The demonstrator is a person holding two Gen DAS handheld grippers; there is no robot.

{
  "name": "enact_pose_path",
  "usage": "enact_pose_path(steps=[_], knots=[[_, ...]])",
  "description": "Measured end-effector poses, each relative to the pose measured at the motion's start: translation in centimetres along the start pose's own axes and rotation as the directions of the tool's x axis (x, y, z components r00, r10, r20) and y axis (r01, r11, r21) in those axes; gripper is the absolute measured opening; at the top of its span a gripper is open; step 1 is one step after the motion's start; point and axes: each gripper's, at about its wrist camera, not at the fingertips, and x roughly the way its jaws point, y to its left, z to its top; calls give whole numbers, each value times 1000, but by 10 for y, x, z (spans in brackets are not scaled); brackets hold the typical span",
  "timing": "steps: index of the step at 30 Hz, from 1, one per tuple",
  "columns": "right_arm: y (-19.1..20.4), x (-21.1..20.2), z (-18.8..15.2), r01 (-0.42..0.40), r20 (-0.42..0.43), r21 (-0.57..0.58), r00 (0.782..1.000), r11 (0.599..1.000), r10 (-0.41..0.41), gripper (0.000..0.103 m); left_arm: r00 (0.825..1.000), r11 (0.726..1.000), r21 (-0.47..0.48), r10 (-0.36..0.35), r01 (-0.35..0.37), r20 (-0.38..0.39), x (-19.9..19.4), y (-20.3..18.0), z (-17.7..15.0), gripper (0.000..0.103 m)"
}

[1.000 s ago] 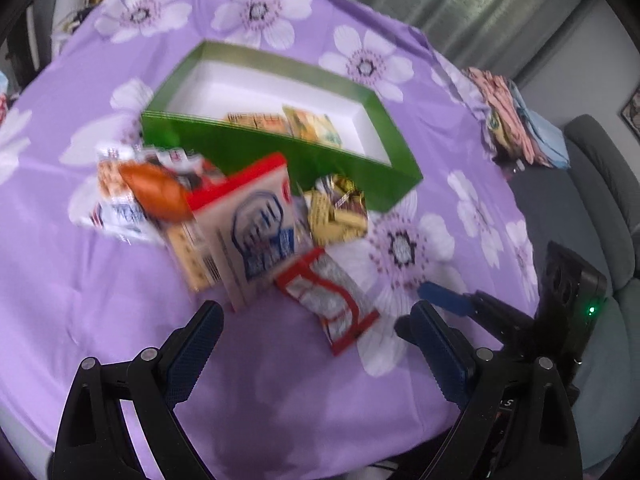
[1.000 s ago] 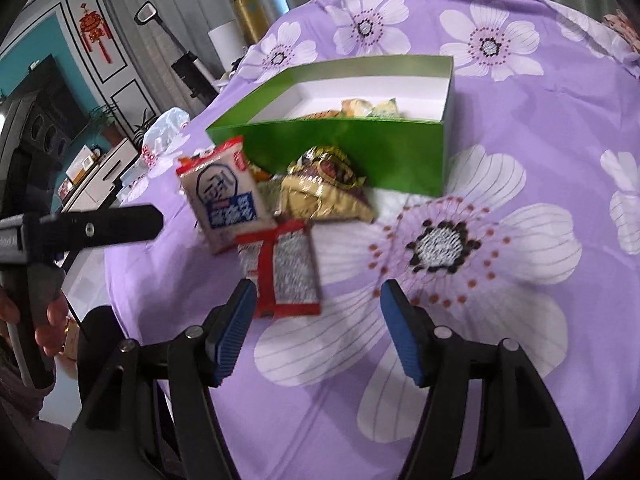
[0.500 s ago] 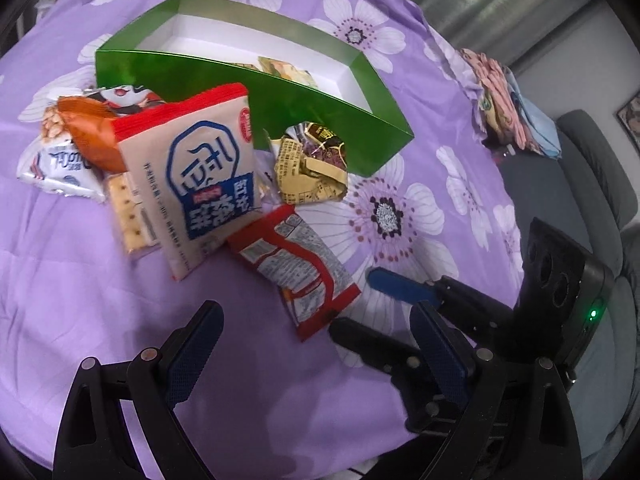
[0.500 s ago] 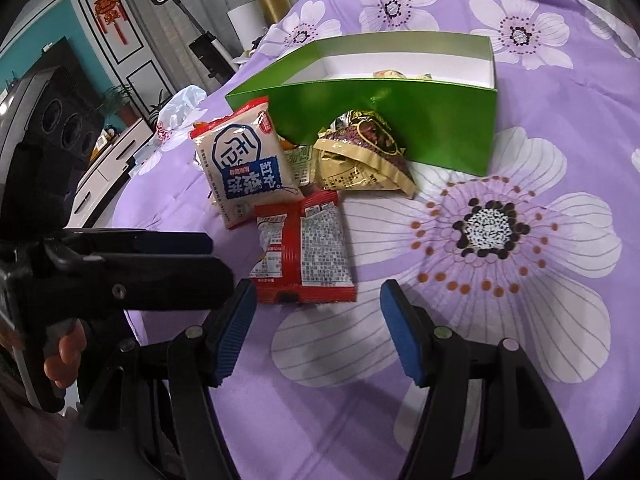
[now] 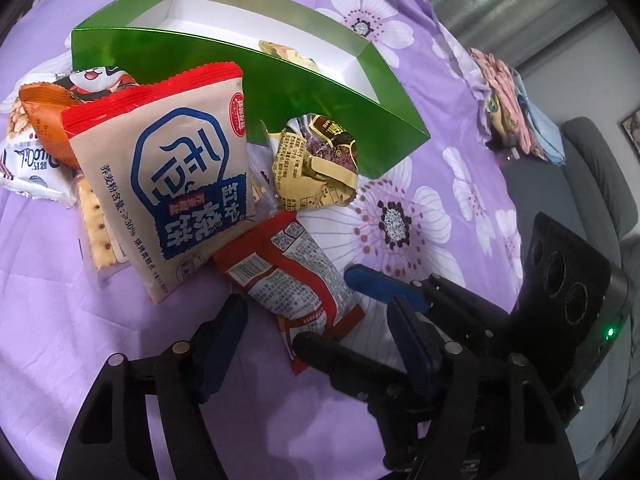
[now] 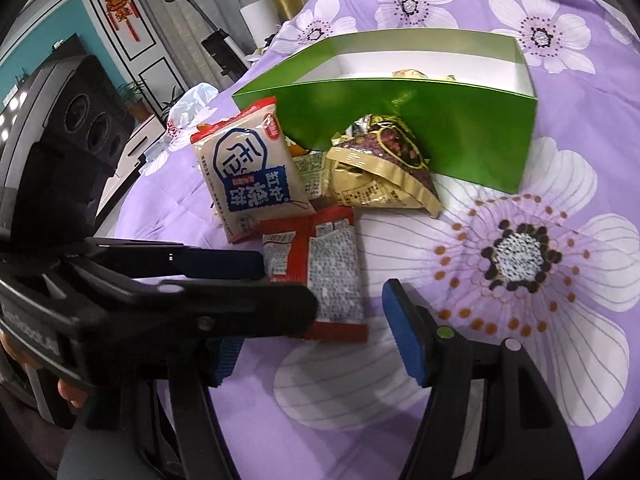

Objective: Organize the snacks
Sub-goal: 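Grasp the red-and-grey snack packet with the left gripper, then carry the red packet into the green box and open the left gripper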

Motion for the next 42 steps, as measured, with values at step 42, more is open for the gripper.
enact_pose_path(steps=[42], knots=[[49, -59, 14, 99, 181, -70, 980, 993, -85, 34, 985, 972, 222, 39, -76, 168, -66, -39, 7, 33]])
